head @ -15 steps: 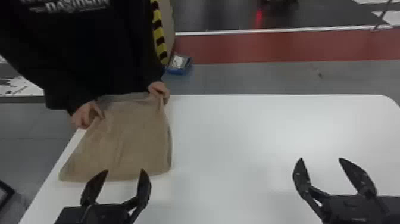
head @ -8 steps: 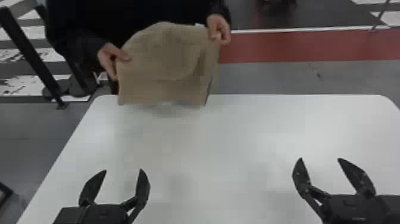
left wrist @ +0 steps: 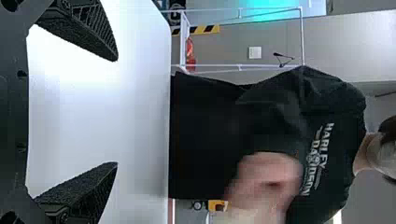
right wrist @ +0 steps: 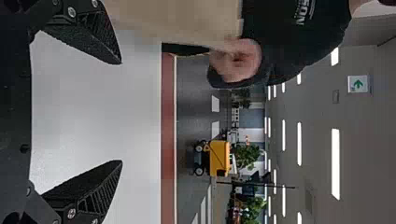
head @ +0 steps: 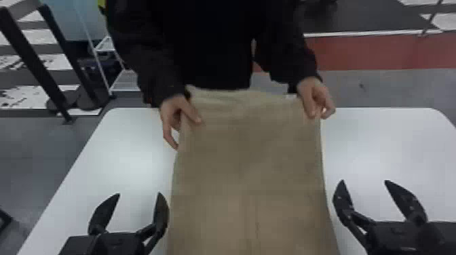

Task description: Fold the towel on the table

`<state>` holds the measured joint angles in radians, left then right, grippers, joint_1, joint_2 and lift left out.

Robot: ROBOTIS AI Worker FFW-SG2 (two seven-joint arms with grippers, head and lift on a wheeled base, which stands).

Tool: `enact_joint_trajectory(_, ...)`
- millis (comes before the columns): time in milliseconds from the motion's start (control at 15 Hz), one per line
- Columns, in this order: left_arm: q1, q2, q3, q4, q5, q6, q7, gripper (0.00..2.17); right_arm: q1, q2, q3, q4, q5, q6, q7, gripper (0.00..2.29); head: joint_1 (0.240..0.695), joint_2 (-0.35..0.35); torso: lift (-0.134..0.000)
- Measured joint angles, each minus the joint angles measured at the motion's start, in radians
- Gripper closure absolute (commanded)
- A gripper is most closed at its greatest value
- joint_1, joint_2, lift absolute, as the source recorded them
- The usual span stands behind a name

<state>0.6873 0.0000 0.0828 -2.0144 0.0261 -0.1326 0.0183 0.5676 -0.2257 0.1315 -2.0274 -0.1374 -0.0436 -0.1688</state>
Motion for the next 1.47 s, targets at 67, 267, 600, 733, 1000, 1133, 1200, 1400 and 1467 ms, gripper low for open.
enact_joint_trajectory(67,0.0,0.0,0.0,0.002,0.0,0.0,0.0,0.08,0.0,0.0,-0.002,0.002,0.0,0.0,0.0,0.13,0.695,0.092,-0.119)
enact_joint_trajectory(267,0.0,0.0,0.0,0.004,0.0,0.0,0.0,0.08,0.0,0.0,-0.005,0.006,-0.002,0.0,0.0,0.13,0.695,0.089,-0.119)
enact_joint_trajectory(600,0.0,0.0,0.001,0.008,0.0,-0.002,0.0,0.08,0.0,0.001,-0.006,0.007,-0.002,0.0,0.0,0.13,0.695,0.089,-0.119)
enact_joint_trajectory(733,0.0,0.0,0.001,0.009,0.0,-0.003,0.0,0.08,0.0,0.001,-0.006,0.008,-0.002,0.0,0.0,0.13,0.695,0.089,-0.119)
enact_joint_trajectory(1000,0.0,0.0,0.001,0.01,0.0,-0.006,-0.007,0.07,0.0,0.002,-0.007,0.011,-0.002,-0.002,0.0,0.13,0.695,0.087,-0.119)
enact_joint_trajectory(1133,-0.003,0.0,0.001,0.009,0.0,-0.008,-0.017,0.07,0.0,0.002,-0.01,0.013,-0.002,-0.003,0.0,0.13,0.695,0.083,-0.119)
enact_joint_trajectory(1200,-0.006,0.0,0.001,0.009,0.0,-0.009,-0.022,0.08,0.0,0.002,-0.01,0.014,-0.002,-0.003,0.0,0.13,0.695,0.08,-0.119)
enact_joint_trajectory(1400,-0.043,0.0,-0.009,0.0,-0.002,0.029,-0.043,0.08,0.0,0.001,-0.011,0.016,-0.003,0.0,0.0,0.13,0.695,0.064,-0.119)
enact_joint_trajectory(1467,-0.061,0.0,-0.012,-0.002,-0.005,0.064,-0.049,0.08,-0.001,0.001,-0.011,0.016,-0.004,0.001,0.0,0.13,0.695,0.06,-0.119)
